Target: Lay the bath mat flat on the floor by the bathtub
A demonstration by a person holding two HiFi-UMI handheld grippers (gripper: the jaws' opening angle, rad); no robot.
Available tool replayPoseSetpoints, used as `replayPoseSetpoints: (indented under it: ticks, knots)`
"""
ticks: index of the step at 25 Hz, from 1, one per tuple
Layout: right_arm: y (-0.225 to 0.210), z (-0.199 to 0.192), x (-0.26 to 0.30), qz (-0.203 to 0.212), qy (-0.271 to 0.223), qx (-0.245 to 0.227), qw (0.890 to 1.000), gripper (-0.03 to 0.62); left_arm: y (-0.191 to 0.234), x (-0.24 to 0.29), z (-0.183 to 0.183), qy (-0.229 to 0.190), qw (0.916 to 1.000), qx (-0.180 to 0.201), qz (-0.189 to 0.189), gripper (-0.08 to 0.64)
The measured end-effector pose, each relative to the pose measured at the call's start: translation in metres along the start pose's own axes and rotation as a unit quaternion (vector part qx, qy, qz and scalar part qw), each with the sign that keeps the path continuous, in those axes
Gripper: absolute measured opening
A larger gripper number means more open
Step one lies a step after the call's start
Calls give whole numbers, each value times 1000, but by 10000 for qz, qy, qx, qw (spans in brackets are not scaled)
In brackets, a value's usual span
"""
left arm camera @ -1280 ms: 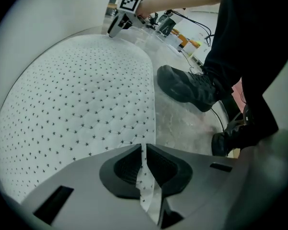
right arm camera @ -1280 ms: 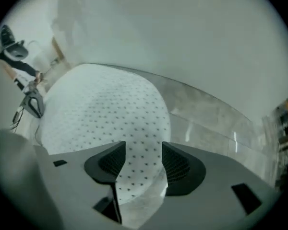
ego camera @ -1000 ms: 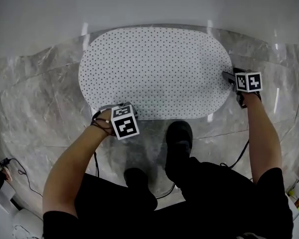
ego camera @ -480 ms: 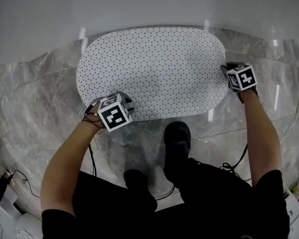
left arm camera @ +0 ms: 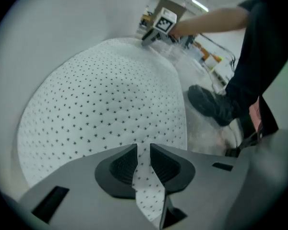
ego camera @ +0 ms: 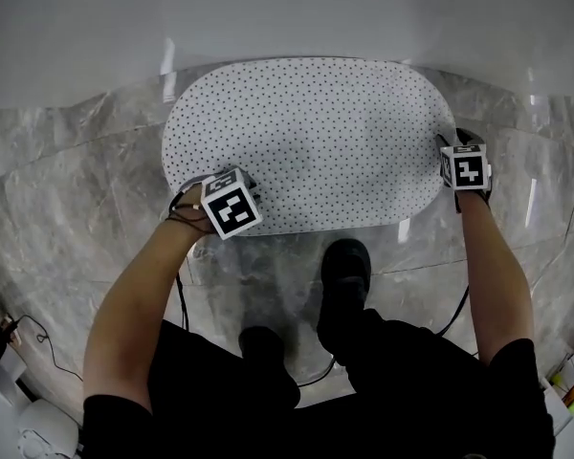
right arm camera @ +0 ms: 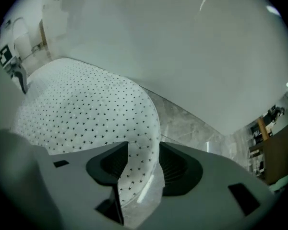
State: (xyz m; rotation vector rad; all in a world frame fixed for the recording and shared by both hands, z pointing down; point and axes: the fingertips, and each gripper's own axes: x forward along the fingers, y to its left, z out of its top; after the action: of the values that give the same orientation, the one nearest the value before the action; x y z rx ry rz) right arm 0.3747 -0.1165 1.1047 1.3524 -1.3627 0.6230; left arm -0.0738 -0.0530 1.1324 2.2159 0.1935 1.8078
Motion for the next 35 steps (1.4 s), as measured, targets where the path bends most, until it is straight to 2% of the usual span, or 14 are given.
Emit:
replayPoseSetpoints:
  ticks: [3, 5, 7, 9, 12, 14, 16, 17, 19, 21, 23, 25, 31, 35]
  knots:
    - [34, 15, -25, -213, -556, -668, 9960, 183, 5, -2, -7, 597, 9964, 473, 369, 72]
    - [87, 25, -38, 380, -858, -1343, 9865, 58, 4, 3, -5, 619, 9966, 397, 368, 74]
    - [150, 23, -45, 1273, -855, -2027, 9671, 40, 4, 6, -4, 592, 9967, 413, 361, 66]
    - [196, 15, -47, 1887, -633, -2467, 9484, 40, 6, 5, -3, 442, 9975, 414, 375, 64]
    - [222, 5, -45, 2061, -261, -2651, 9416, 35, 6, 6, -4, 47, 9990, 194, 388, 60]
    - [222, 3, -44, 2039, -164, -2610, 9434, 34, 8, 4, -6, 84, 9991, -162, 391, 47]
    - [215, 3, -51, 1973, -73, -2526, 9472, 34, 14, -17, -1, 20, 9966, -401, 716, 11]
    - [209, 6, -60, 1933, -55, -2470, 9495, 34, 17, -36, 7, -242, 9937, -530, 952, 11]
    - [199, 23, -96, 1999, -218, -2038, 9581, 34, 17, -86, 28, -1099, 9803, -1010, 1291, 11]
    - [196, 41, -151, 2293, -542, -1221, 9642, 34, 5, -145, 41, -1797, 9613, -1617, 1321, 12]
    - [190, 60, -212, 2592, -900, -608, 9597, 34, -13, -205, 44, -2192, 9432, -2178, 1221, 12]
    - [170, 85, -269, 2680, -1199, -269, 9555, 34, -31, -270, 49, -2487, 9270, -2470, 1335, 12]
    - [128, 150, -445, 2891, -1585, -99, 9440, 29, -97, -450, 54, -2904, 8922, -2948, 1809, 12]
    - [114, 175, -557, 3232, -1682, -374, 9305, 26, -138, -556, 75, -3234, 8527, -3600, 1967, 12]
